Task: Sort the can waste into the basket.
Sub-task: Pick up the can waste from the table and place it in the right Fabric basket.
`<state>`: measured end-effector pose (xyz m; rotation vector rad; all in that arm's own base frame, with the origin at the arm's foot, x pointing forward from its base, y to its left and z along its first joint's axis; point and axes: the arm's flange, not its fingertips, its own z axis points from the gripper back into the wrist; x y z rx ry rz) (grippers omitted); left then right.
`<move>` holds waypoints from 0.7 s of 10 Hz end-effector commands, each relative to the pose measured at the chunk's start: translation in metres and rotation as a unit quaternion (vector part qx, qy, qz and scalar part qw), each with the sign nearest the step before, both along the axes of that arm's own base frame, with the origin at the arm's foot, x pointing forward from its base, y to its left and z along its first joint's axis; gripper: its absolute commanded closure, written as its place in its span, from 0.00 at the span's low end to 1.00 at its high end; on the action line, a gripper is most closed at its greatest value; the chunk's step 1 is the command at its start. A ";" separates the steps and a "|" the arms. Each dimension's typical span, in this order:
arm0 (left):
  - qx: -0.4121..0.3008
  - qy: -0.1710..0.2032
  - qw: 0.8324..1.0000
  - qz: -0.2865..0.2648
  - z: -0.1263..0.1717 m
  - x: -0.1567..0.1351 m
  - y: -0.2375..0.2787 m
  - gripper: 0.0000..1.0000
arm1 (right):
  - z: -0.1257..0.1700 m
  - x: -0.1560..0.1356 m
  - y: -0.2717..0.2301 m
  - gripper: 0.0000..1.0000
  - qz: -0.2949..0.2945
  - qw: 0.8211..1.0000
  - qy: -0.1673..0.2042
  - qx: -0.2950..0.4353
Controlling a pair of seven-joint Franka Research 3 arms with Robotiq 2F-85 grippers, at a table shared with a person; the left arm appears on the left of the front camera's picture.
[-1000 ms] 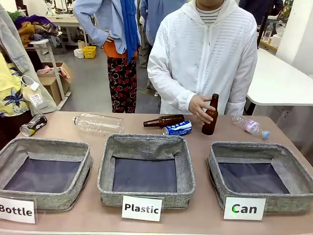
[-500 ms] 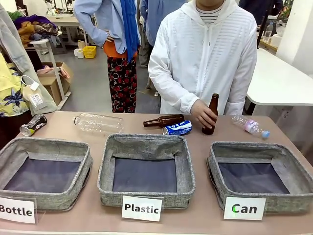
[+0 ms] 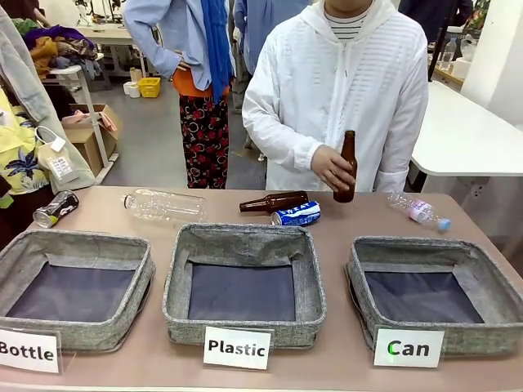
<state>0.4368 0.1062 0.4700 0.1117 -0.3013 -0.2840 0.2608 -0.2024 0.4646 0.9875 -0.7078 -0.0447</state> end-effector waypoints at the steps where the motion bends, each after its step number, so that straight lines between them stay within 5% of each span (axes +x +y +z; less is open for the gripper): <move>1: -0.040 -0.029 0.999 0.014 0.022 0.011 -0.005 0.00 | 0.003 0.002 -0.003 0.00 0.003 1.000 -0.016 -0.002; 2: 0.000 0.000 1.000 0.000 0.000 0.000 0.000 0.00 | 0.003 0.002 -0.003 0.00 0.003 1.000 -0.016 -0.002; 4: 0.000 0.000 1.000 0.000 0.000 0.000 0.000 0.00 | 0.003 0.002 -0.003 0.00 0.003 1.000 -0.016 -0.002; 5: -0.001 -0.002 1.000 0.012 0.005 0.011 -0.002 0.00 | 0.003 0.002 -0.003 0.00 0.003 1.000 -0.016 -0.002; 7: -0.006 0.029 0.998 -0.057 -0.001 0.048 -0.005 0.00 | 0.003 0.002 -0.003 0.00 0.003 1.000 -0.016 -0.002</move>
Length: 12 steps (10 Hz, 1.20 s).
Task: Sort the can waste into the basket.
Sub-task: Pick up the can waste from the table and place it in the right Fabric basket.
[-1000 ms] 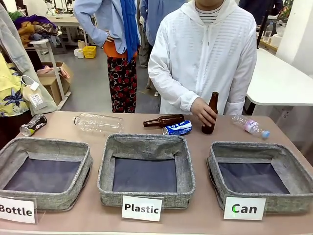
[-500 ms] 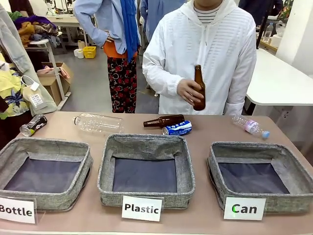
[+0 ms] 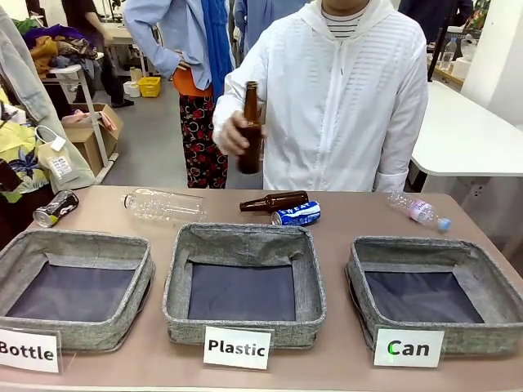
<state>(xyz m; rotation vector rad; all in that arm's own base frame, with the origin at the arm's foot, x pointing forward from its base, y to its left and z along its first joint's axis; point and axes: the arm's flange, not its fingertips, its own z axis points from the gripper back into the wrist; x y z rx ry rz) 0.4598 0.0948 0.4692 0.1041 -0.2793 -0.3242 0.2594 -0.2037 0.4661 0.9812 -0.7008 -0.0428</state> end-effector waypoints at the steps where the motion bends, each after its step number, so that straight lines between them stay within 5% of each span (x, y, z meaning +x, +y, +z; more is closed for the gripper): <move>1: -0.031 0.045 0.996 -0.071 -0.005 0.058 0.004 0.00 | 0.002 0.003 -0.002 0.00 0.002 1.000 -0.019 0.002; 2: -0.049 0.077 0.990 -0.104 -0.009 0.085 0.001 0.00 | 0.002 0.003 -0.002 0.00 0.002 1.000 -0.019 0.002; 3: -0.085 0.100 0.978 -0.164 0.007 0.072 0.017 0.00 | 0.002 0.003 -0.002 0.00 0.002 1.000 -0.019 0.002; 5: -0.131 0.043 0.961 -0.239 0.062 -0.034 0.100 0.00 | 0.002 0.003 -0.002 0.00 0.002 1.000 -0.019 0.002; 6: -0.144 0.015 0.962 -0.231 0.076 -0.089 0.153 0.00 | 0.002 0.003 -0.002 0.00 0.002 1.000 -0.019 0.002; 7: -0.193 0.002 0.944 -0.268 0.078 -0.138 0.211 0.00 | 0.002 0.003 -0.002 0.00 0.002 1.000 -0.019 0.002; 9: -0.260 -0.041 0.932 -0.248 0.051 -0.191 0.266 0.00 | 0.002 0.003 -0.002 0.00 0.002 1.000 -0.019 0.002; 12: -0.310 -0.078 0.920 -0.226 -0.002 -0.218 0.294 0.00 | 0.002 0.003 -0.002 0.00 0.002 1.000 -0.019 0.002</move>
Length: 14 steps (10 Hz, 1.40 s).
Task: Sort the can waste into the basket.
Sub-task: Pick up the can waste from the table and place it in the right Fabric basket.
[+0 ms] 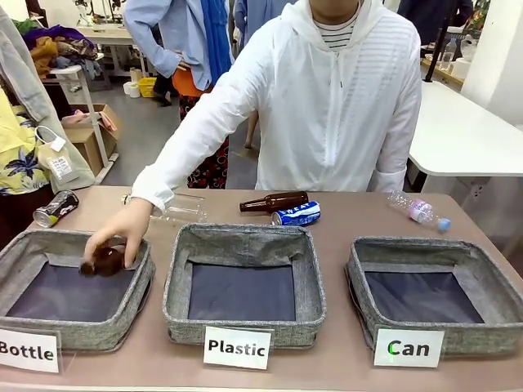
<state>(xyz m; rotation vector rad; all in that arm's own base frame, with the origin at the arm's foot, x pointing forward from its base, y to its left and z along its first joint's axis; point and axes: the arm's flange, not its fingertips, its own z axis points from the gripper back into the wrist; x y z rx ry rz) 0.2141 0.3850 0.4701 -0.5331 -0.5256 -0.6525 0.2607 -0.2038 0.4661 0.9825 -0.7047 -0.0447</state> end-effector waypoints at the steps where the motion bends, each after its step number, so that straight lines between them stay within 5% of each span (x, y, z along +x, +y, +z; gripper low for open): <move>1: -0.020 -0.010 1.000 -0.018 -0.002 0.032 0.005 0.00 | 0.002 0.002 -0.002 0.00 0.003 1.000 -0.018 0.001; 7: 0.091 0.025 0.994 -0.047 0.022 0.062 -0.062 0.00 | 0.002 0.002 -0.002 0.00 0.003 1.000 -0.018 0.001; 9: 0.165 0.064 0.983 -0.040 0.030 0.107 -0.121 0.00 | 0.002 0.002 -0.002 0.00 0.003 1.000 -0.018 0.001; 12: 0.316 0.062 0.946 -0.045 0.036 0.202 -0.217 0.00 | 0.002 0.002 -0.002 0.00 0.003 1.000 -0.018 0.001; 14: 0.336 0.060 0.938 -0.052 0.032 0.272 -0.257 0.00 | 0.002 0.002 -0.002 0.00 0.003 1.000 -0.018 0.001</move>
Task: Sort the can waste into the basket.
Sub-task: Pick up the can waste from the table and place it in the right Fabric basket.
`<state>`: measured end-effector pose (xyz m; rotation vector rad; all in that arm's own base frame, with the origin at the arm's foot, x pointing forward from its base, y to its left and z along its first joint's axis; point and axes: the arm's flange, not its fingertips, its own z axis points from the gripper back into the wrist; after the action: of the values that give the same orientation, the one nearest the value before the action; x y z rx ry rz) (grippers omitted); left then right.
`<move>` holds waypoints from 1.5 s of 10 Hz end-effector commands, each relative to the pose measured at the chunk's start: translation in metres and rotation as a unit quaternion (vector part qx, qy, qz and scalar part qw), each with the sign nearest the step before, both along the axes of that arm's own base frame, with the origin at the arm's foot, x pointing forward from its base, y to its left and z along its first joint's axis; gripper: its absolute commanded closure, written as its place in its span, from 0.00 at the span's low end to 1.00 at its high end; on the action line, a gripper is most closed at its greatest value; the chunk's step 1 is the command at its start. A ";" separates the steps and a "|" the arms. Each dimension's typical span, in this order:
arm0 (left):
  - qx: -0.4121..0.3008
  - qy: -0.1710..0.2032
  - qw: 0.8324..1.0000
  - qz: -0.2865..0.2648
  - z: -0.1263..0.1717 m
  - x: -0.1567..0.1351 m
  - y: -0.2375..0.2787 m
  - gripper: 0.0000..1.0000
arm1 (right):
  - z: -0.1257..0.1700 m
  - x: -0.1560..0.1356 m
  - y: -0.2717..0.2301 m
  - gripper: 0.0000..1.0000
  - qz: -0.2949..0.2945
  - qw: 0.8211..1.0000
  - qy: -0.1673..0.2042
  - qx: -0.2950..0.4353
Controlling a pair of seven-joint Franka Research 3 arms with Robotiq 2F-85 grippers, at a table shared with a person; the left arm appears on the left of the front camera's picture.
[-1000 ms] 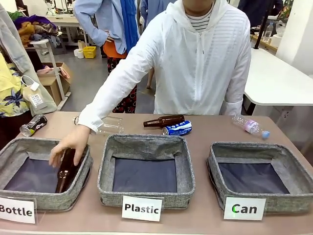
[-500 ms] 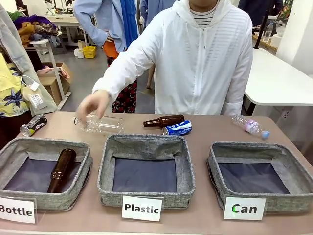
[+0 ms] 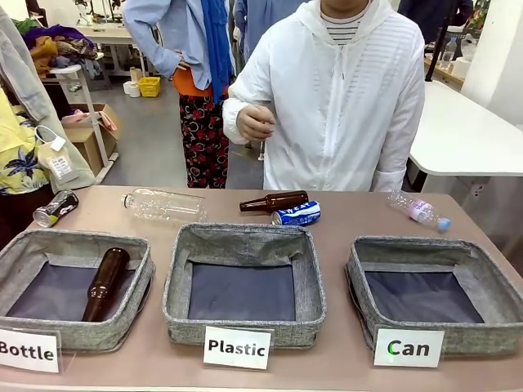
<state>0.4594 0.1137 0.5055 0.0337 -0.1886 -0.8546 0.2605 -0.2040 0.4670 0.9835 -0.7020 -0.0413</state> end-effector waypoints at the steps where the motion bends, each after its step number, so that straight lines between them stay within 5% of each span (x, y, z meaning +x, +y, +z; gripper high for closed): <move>1: 0.027 0.021 0.999 0.017 -0.006 0.062 0.009 0.00 | 0.001 0.002 -0.002 0.00 0.001 1.000 -0.018 0.001; 3: 0.006 0.064 0.998 0.007 -0.020 0.134 0.007 0.00 | 0.001 0.002 -0.002 0.00 0.001 1.000 -0.018 0.001; 6: -0.057 0.064 0.995 0.059 -0.056 0.179 0.009 0.00 | 0.001 0.002 -0.002 0.00 0.001 1.000 -0.018 0.001; 9: -0.158 0.069 0.977 0.129 -0.103 0.192 0.017 0.00 | 0.001 0.002 -0.002 0.00 0.001 1.000 -0.018 0.001; 11: -0.154 0.089 0.960 0.215 -0.131 0.186 0.016 0.00 | 0.001 0.002 -0.002 0.00 0.001 1.000 -0.018 0.001; 15: -0.108 0.023 0.953 0.282 -0.168 0.192 0.014 0.00 | 0.001 0.002 -0.002 0.00 0.001 1.000 -0.018 0.001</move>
<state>0.6539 0.1341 0.3436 -0.1892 -0.2179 -0.2852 0.2606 -0.2040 0.4673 0.9819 -0.7014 -0.0398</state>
